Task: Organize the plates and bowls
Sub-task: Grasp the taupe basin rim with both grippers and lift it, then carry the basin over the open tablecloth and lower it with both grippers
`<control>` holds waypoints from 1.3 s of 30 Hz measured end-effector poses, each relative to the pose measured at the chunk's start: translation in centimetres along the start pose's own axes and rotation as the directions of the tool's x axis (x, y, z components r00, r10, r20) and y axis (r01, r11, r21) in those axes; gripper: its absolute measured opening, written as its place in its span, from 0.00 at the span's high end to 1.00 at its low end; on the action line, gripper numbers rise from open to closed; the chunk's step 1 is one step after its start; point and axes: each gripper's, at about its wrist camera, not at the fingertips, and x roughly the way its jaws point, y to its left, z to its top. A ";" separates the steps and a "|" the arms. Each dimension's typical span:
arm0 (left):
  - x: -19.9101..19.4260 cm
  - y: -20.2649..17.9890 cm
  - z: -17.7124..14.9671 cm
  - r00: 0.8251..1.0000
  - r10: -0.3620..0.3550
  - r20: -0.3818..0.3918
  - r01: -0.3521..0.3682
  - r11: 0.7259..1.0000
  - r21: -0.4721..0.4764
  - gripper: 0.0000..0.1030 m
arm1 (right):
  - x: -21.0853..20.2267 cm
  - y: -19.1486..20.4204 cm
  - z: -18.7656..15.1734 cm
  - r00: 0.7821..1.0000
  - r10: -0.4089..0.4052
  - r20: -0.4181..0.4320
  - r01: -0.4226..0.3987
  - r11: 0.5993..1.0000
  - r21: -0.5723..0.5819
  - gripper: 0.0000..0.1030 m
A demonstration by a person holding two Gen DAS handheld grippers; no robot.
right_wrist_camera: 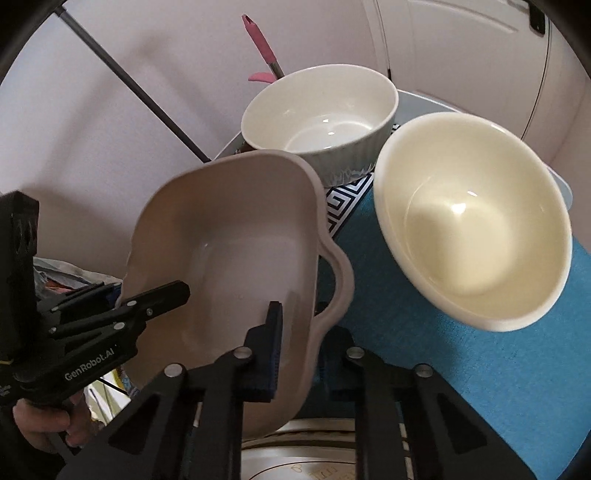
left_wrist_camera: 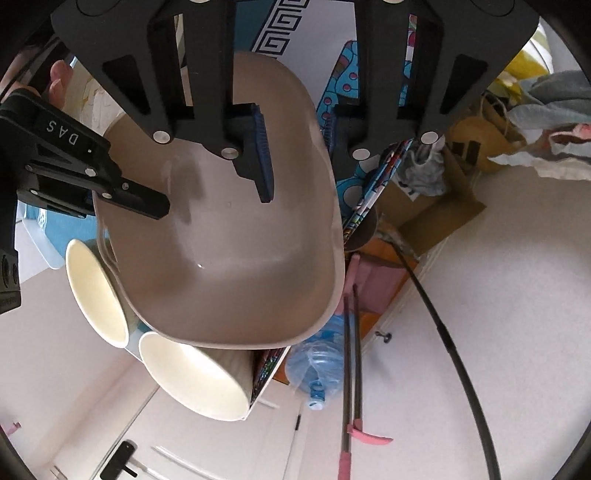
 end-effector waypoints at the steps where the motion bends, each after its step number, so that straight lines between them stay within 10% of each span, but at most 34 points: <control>1: -0.1 0.0 0.0 1.000 0.000 0.003 0.000 1.000 0.004 0.79 | -0.1 0.2 -0.1 1.000 -0.003 0.005 0.003 1.000 -0.001 0.85; 12: -6.3 -3.8 -0.8 0.992 0.027 0.125 -0.038 0.995 0.087 0.79 | -4.8 1.8 -2.9 0.994 -0.015 0.109 0.017 1.000 -0.011 0.85; 23: -13.0 -16.3 -3.9 0.973 -0.058 0.224 0.004 0.973 0.233 0.79 | -17.4 -2.1 -11.1 0.953 -0.129 0.276 0.125 0.992 0.034 0.85; 39: -7.6 -36.2 -16.1 0.969 -0.246 0.018 0.210 0.862 0.462 0.79 | -27.1 -17.6 -28.7 0.900 -0.351 0.257 0.252 0.902 0.351 0.85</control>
